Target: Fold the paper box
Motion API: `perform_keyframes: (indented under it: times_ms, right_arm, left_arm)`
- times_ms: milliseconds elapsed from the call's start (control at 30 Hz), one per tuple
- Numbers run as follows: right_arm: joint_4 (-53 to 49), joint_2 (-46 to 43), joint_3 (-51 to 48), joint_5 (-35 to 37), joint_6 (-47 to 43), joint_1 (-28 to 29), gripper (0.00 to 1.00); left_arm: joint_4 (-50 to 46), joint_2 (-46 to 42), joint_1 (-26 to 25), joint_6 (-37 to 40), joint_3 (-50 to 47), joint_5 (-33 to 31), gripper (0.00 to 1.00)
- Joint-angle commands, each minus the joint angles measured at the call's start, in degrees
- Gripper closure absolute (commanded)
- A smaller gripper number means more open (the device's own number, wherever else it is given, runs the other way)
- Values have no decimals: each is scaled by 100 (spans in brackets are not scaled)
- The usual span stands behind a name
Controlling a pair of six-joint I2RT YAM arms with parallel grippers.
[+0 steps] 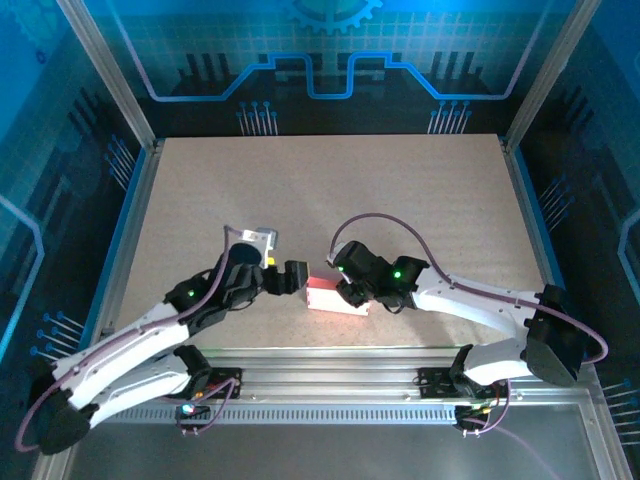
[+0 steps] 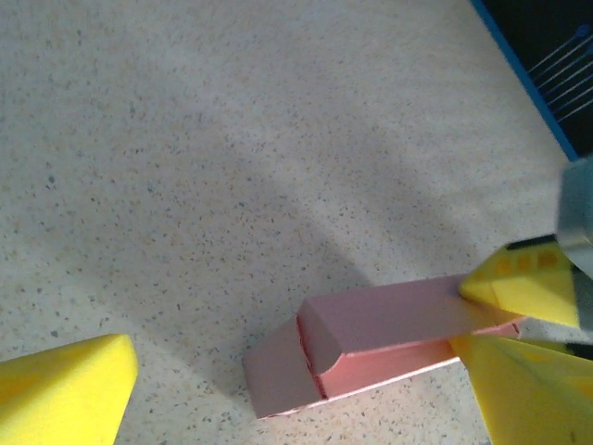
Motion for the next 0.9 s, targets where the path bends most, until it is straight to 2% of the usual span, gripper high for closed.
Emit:
perform_keyframes:
  times_ms: [0,67,133,400,500,633,767,867]
  right_arm:
    - [-704,260,-103,-106,115,110,62]
    - [-695,270,-96,-106,131,122,62]
    - [-697,288,-80,-97,134,133,62]
    - [-719,249,-77,-79,116,152,61]
    - [-717,246,-87,-78,116,149,61]
    - [-717,262,-68,-77,116,165,61]
    - [-735,253,-58,-65,121,185,61]
    - [-721,261,-68,-57,125,193,61]
  left_arm:
    - [-280,547,18,-1040,355,188,9]
    - [-264,845,21,-1178,443,467,11]
    - [-374,960,18,-1206,434,482,13]
    - [-13,970,249,-1444,-362,862,29]
    - [191,980,276,-1452,-491,1124,30]
    - [248,819,294,-1437,-515,1102,30]
    - [-243,235,336,-1189,-214,857,29]
    - [-367,234,416,-1191,-47,936,27]
